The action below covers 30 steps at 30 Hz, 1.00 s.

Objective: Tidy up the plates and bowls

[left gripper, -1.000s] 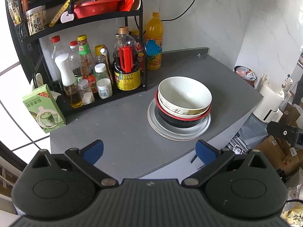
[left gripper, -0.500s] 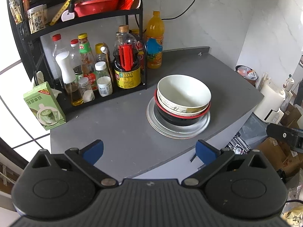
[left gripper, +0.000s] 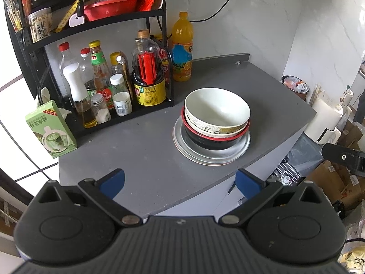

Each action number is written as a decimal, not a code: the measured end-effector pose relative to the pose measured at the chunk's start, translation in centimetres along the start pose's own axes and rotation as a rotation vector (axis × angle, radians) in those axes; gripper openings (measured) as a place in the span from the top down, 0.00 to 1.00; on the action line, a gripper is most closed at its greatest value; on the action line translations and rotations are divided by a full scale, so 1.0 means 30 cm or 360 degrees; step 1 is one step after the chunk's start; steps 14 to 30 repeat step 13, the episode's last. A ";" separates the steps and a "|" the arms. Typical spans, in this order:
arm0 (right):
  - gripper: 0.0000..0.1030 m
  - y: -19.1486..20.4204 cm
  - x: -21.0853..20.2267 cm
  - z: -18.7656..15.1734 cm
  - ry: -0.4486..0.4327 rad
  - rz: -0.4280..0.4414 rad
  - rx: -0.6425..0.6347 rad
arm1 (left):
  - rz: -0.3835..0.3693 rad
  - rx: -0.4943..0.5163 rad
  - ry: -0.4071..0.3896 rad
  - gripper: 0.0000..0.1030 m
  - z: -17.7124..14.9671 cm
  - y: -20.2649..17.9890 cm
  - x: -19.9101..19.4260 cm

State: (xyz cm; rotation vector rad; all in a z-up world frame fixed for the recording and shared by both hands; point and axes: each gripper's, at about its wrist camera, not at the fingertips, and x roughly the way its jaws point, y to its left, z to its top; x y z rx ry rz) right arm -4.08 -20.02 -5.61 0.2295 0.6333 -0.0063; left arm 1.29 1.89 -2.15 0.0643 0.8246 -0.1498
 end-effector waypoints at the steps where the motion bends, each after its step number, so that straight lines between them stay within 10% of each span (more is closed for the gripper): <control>1: 0.00 -0.001 0.001 0.001 0.0001 0.0000 0.0000 | 0.0001 0.0000 0.0000 0.00 -0.001 -0.001 0.000; 30: 0.00 0.000 0.009 0.000 0.0011 0.0000 0.0003 | 0.0014 0.0008 0.0006 0.00 -0.001 -0.005 0.002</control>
